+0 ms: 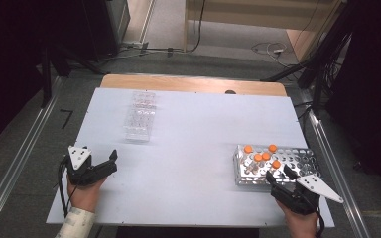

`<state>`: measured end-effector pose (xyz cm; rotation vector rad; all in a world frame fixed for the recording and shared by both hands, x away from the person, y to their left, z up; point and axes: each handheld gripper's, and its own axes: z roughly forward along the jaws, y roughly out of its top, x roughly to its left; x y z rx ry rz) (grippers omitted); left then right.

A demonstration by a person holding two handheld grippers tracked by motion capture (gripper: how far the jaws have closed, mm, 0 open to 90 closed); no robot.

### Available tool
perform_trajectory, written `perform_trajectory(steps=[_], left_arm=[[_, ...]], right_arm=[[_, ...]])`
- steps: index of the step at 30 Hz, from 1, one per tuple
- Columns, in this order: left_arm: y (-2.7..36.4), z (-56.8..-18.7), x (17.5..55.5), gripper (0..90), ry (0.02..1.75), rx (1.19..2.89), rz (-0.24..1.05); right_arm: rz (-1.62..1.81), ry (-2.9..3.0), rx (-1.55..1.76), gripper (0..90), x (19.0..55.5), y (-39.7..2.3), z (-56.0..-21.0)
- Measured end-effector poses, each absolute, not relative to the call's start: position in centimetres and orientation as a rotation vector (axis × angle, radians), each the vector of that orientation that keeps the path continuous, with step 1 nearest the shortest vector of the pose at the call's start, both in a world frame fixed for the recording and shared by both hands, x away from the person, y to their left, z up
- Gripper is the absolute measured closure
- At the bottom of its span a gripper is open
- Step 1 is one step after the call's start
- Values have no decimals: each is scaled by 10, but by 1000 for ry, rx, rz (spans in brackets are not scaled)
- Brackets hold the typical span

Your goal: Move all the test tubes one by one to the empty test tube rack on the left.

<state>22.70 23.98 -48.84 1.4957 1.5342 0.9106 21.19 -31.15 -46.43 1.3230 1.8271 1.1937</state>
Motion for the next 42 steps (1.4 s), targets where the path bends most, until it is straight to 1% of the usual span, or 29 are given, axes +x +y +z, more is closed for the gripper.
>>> perform_trajectory(steps=[1,3,4,5,8,9,10,12,14,18,22,25,30,42], left_arm=[[240,-488,227,65,1535,1495,911],[240,-488,227,65,1535,1494,911],[240,-488,227,65,1535,1494,911],[240,-488,227,65,1537,1495,911],[240,-488,227,65,1538,1496,911],[240,-488,227,65,1538,1496,911],[240,-488,227,65,1538,1494,911],[240,-489,227,65,1538,1493,911],[240,-489,227,65,1538,1494,909],[240,-489,227,65,1540,1493,907],[240,-489,227,65,1541,1493,906],[240,-489,227,65,1540,1493,906],[240,-488,227,65,1542,1494,909],[240,-488,227,65,1542,1491,910]], right_arm=[[1193,1846,1312,385,213,-310,-465],[1189,1849,1303,413,214,-308,-466],[1189,1849,1303,413,214,-308,-466],[1182,1844,1289,445,214,-307,-467],[1188,1833,1280,503,215,-307,-470],[1188,1833,1280,503,215,-307,-470],[1194,1832,1277,540,215,-307,-471],[1203,1825,1274,574,215,-307,-471],[1207,1826,1275,597,215,-307,-471],[1202,1834,1269,615,216,-306,-473],[1188,1830,1257,694,216,-304,-473],[1176,1829,1251,710,216,-304,-473],[1176,1820,1248,713,215,-304,-472],[1211,1759,1210,714,213,-304,-449]])
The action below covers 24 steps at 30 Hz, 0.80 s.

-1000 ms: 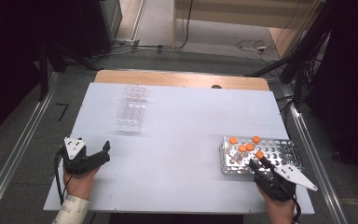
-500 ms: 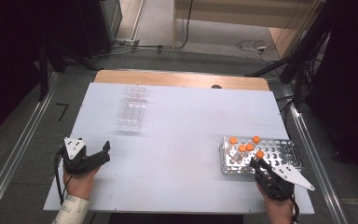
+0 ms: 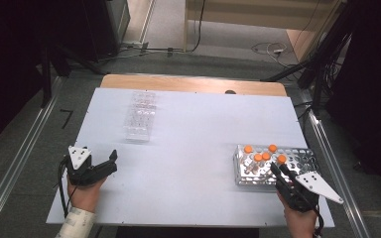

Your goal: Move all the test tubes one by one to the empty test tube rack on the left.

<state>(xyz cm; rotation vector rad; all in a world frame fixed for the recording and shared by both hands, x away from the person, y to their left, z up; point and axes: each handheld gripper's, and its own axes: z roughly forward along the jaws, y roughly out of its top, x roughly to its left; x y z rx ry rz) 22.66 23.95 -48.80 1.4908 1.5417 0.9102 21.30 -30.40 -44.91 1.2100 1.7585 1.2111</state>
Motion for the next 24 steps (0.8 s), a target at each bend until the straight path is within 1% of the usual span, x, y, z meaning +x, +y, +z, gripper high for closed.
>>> perform_trajectory(steps=[15,17,24], left_arm=[[239,-487,226,65,1539,1489,913],[238,-487,226,65,1536,1491,903],[235,-485,223,65,1517,1485,910]], right_arm=[[1298,1695,1186,713,202,-306,-428],[1317,1717,1174,713,198,-301,-424],[1350,1795,1132,713,190,-284,-426]])
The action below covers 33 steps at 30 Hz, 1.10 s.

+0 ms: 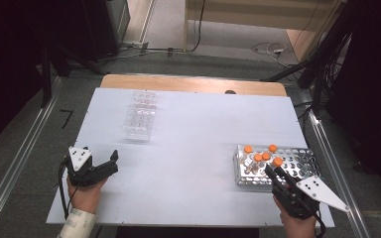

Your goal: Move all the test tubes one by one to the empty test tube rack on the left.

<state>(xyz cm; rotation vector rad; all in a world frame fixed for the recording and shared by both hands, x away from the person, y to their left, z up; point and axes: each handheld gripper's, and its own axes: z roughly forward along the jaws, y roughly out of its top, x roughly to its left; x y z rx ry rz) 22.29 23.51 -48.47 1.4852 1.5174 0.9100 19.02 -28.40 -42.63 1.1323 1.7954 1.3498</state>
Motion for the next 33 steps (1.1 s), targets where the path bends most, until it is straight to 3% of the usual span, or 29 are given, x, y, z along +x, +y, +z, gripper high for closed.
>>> perform_trajectory(steps=[14,33], left_arm=[[228,-482,221,76,1472,1508,866],[205,-468,216,76,1372,1546,777]], right_arm=[[1410,1929,1057,714,189,-243,-432],[1382,2124,936,714,221,-165,-451]])
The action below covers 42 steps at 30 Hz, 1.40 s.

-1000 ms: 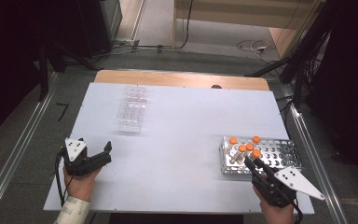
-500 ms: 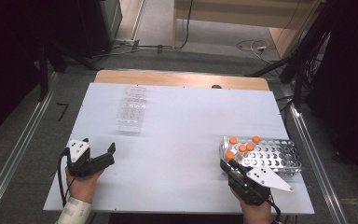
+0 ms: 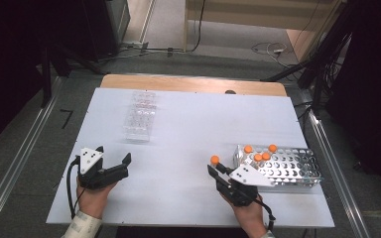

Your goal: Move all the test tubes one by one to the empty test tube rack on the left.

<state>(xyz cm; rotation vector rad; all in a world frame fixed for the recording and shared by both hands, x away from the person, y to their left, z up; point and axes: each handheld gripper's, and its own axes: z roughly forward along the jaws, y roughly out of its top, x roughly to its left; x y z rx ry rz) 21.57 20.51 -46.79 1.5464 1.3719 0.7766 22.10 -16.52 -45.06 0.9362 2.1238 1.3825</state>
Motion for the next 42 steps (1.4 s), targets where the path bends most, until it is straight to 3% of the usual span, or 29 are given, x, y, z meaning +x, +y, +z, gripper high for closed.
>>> perform_trajectory(steps=[17,29,36,42], left_arm=[[173,-445,215,175,1197,1607,680],[142,-435,220,371,1019,1682,562],[135,-436,221,527,967,1708,527],[134,-437,223,596,957,1728,524]], right_arm=[[1433,2235,837,715,242,-93,-457],[1420,2278,815,715,255,-62,-465],[1426,2293,793,715,254,-52,-468],[1439,2295,773,715,252,-48,-467]])
